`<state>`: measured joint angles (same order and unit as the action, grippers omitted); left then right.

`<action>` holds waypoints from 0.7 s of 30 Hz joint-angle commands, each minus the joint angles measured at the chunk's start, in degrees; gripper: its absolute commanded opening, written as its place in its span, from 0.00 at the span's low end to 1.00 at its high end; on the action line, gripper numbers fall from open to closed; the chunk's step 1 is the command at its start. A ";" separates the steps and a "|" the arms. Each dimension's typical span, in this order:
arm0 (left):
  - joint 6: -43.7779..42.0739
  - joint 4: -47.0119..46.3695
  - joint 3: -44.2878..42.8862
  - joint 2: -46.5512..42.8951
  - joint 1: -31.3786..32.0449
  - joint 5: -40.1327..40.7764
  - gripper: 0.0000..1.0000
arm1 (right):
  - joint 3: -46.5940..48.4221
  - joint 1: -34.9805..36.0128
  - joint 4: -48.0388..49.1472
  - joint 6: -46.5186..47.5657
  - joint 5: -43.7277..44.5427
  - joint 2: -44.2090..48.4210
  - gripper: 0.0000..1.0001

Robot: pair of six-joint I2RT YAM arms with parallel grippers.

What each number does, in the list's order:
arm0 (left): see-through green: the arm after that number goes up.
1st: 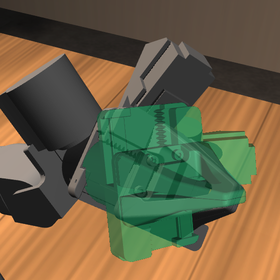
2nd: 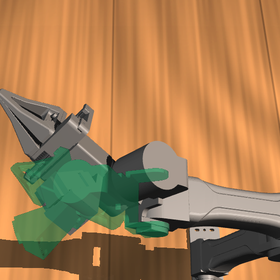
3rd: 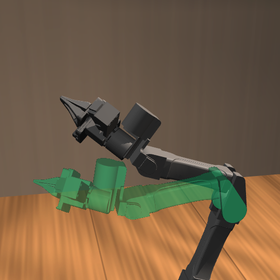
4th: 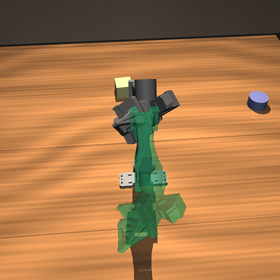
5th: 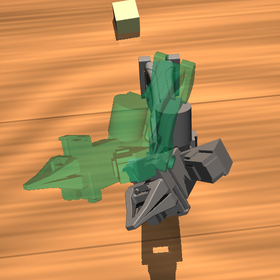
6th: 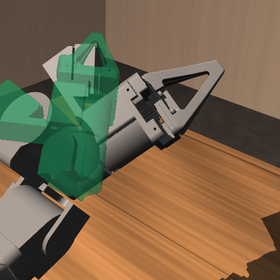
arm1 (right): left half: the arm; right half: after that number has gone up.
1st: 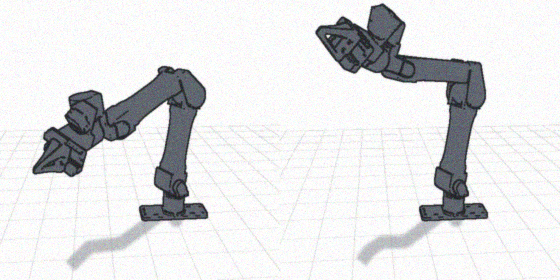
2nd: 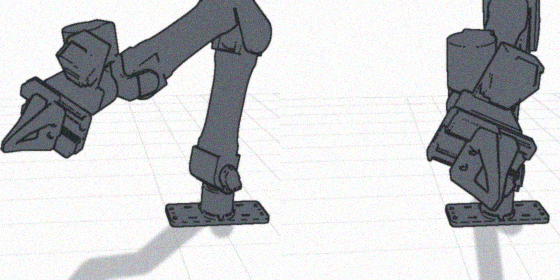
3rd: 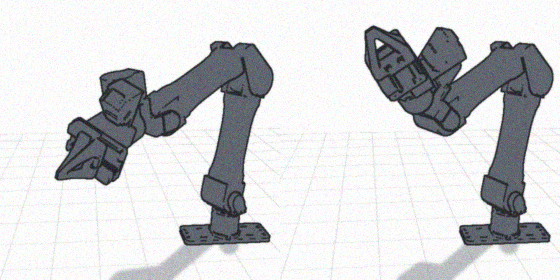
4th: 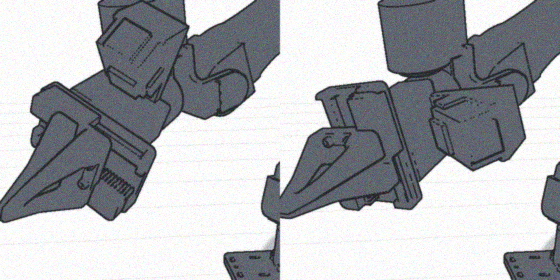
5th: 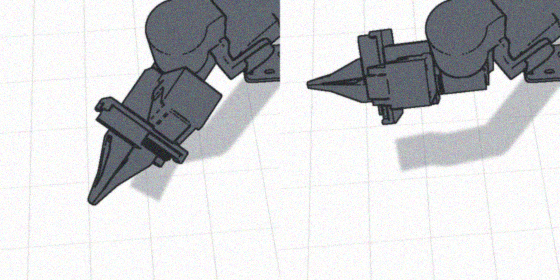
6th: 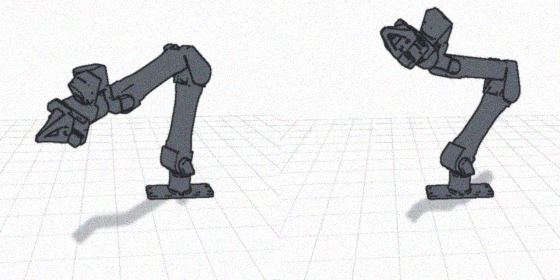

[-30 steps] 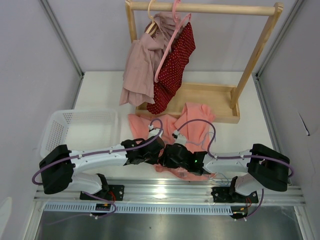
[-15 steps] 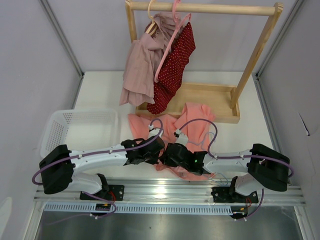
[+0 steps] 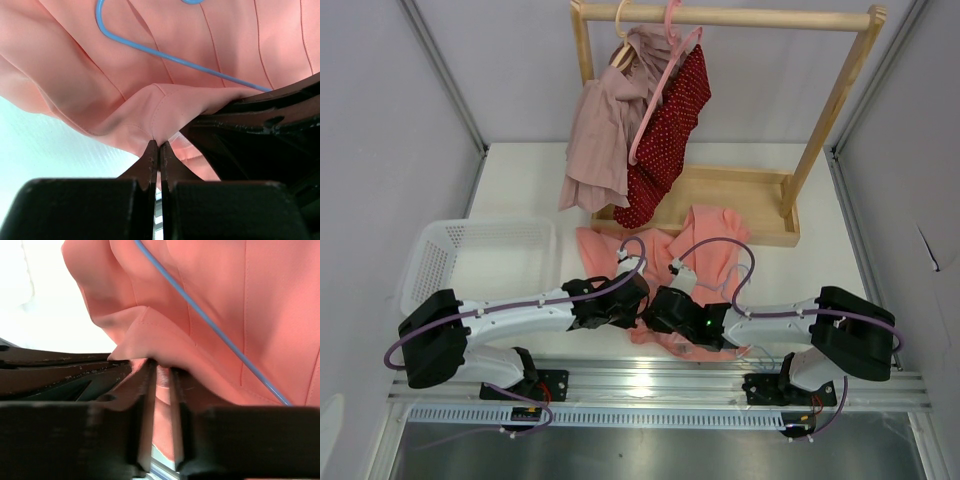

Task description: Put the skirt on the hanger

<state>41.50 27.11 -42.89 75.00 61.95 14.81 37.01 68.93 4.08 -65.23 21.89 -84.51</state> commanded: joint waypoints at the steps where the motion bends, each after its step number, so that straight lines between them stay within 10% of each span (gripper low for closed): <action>1: -1.15 -0.66 -0.79 -0.82 -0.61 0.13 0.00 | 2.80 0.42 -0.03 -0.95 4.74 -0.39 0.12; 21: 2.27 -0.13 -1.31 0.14 -1.40 6.55 0.00 | 0.51 8.67 -6.70 -0.42 12.56 8.04 0.00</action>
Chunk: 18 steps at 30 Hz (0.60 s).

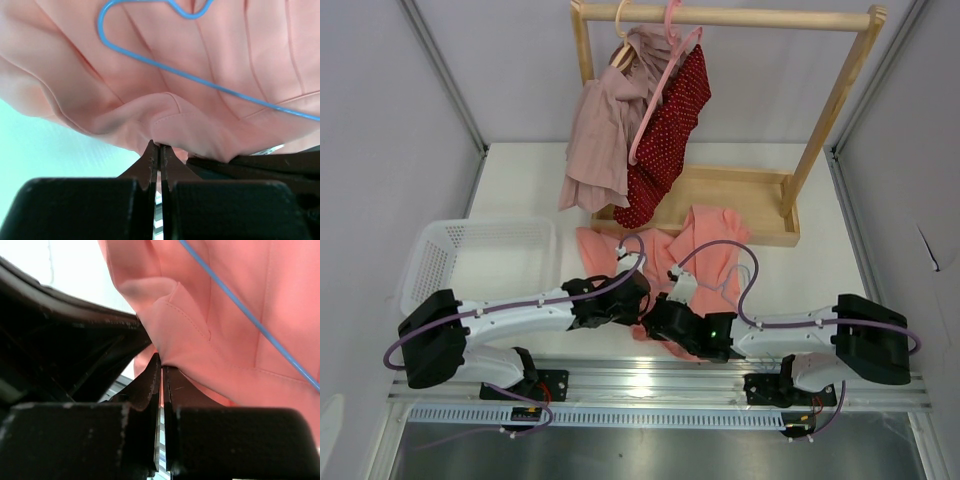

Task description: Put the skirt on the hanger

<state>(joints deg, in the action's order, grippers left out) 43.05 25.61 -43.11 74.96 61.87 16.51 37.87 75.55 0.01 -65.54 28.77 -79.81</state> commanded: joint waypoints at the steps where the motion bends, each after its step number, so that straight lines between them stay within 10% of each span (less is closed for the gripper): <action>1: 0.98 1.20 -1.18 0.88 -1.40 5.02 0.00 | -0.34 2.41 -3.00 0.06 6.03 4.22 0.00; 18: 4.23 -0.20 1.89 7.48 -4.82 3.71 0.00 | -1.57 7.77 -9.50 -0.38 14.03 12.22 0.00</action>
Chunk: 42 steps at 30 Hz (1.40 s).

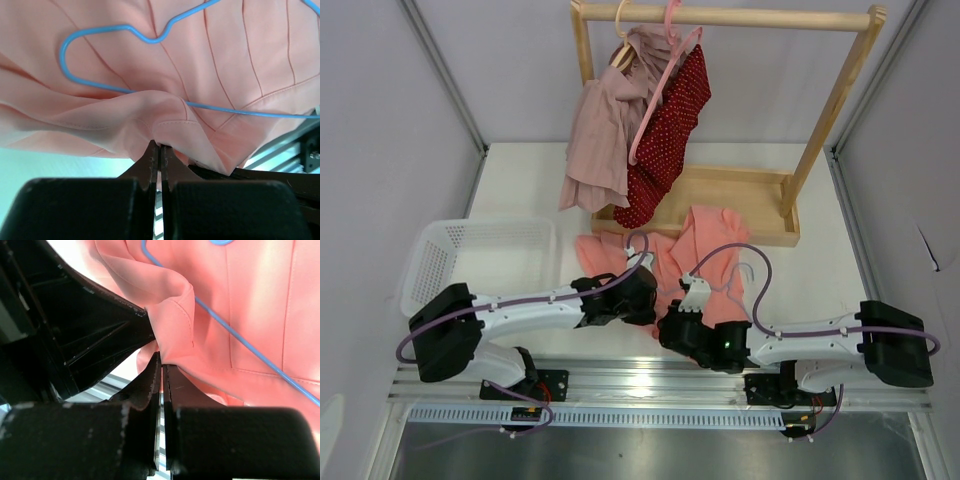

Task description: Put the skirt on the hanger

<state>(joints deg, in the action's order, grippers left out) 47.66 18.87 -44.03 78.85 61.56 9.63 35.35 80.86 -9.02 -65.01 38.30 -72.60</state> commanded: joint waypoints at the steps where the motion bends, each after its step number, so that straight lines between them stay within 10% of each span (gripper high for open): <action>1: -0.11 6.18 3.42 3.77 -4.61 10.41 0.00 | 0.95 2.37 -0.74 -0.99 4.67 5.27 0.00; 28: -0.64 7.67 10.81 -1.50 -5.40 5.75 0.00 | 2.26 -13.45 3.83 9.55 -5.43 1.85 0.00; 42: -6.78 7.32 9.84 -16.27 -5.13 2.86 0.25 | 3.40 -12.74 5.76 8.68 -8.86 -6.06 0.00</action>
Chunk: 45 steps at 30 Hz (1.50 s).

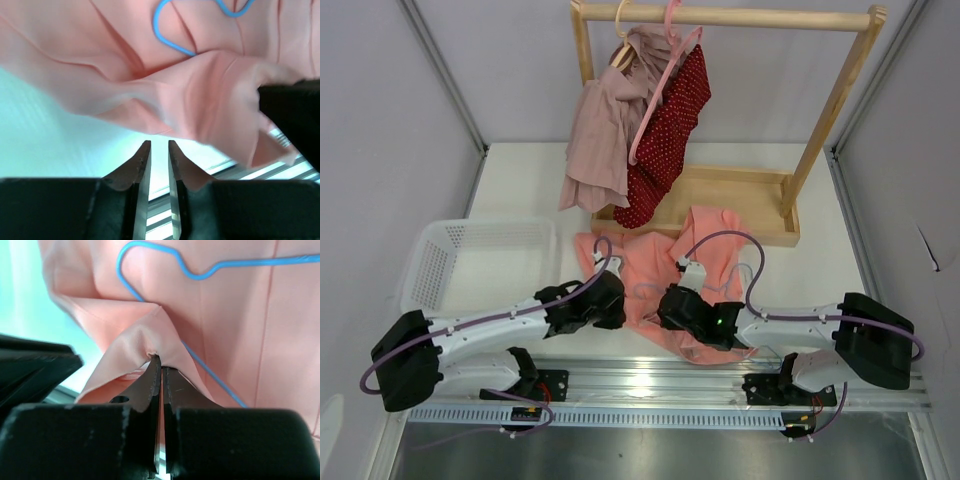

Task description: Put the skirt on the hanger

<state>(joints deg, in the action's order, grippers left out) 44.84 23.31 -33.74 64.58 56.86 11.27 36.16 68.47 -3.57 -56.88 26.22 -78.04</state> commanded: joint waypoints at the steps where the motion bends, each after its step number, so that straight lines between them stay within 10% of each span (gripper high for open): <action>1: -4.32 2.88 -0.71 -2.35 -0.44 1.13 0.26 | 2.68 -0.26 0.23 0.54 3.23 -1.06 0.00; 12: -8.45 -7.74 -3.18 -15.18 1.76 -3.26 0.33 | 4.18 1.58 -0.38 0.19 4.02 -2.73 0.00; 45: -0.10 -13.39 -1.15 5.11 5.19 1.20 0.13 | 4.53 2.55 -2.23 -1.12 4.37 -0.45 0.00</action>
<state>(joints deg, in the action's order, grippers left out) 43.38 9.67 -34.59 68.60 62.83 8.67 38.87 70.48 -5.76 -57.01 28.08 -80.44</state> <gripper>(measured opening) 0.129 0.010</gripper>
